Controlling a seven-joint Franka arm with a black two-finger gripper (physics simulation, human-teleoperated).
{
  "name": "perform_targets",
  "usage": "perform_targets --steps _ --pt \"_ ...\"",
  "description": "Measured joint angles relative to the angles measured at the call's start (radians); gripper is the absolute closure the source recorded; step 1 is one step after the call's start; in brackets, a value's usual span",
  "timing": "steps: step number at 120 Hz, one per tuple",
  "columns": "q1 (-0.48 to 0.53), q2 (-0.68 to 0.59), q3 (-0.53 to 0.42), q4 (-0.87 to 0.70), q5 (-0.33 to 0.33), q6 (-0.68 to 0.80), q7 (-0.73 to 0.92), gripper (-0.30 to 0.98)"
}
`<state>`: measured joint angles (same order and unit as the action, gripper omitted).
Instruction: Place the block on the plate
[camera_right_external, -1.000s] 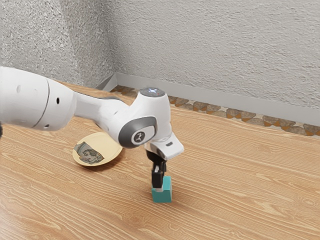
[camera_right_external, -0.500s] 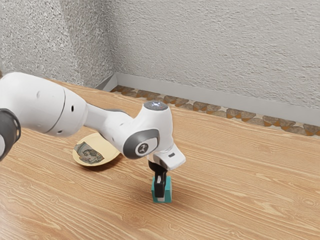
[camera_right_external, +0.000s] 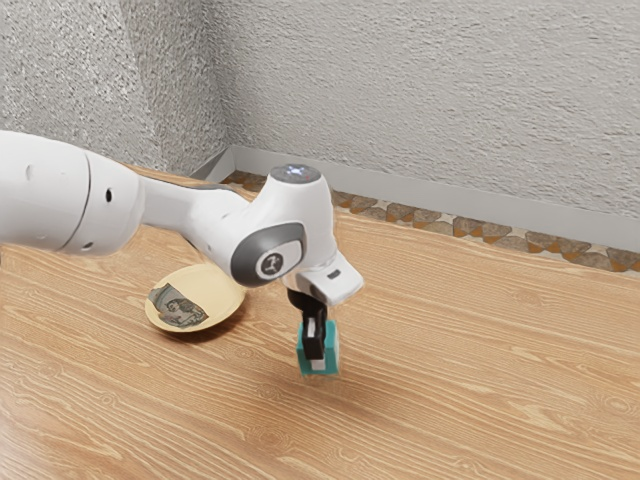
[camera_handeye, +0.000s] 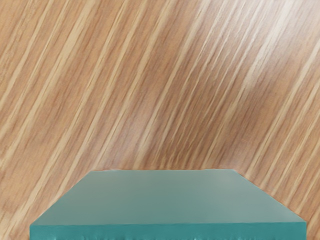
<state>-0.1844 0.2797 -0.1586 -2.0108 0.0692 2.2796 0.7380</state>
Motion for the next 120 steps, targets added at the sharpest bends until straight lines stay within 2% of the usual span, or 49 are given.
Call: perform_targets --steps 22,56,81,120 --pt "0.106 -0.038 0.002 0.048 -0.01 -0.069 -0.005 0.35" --pt "0.276 -0.024 0.02 0.137 -0.015 -0.184 -0.001 0.34" --pt "0.317 0.025 0.114 0.186 -0.013 -0.223 0.021 0.35" --pt "0.389 0.186 0.126 0.3 -0.004 -0.236 0.06 0.36"
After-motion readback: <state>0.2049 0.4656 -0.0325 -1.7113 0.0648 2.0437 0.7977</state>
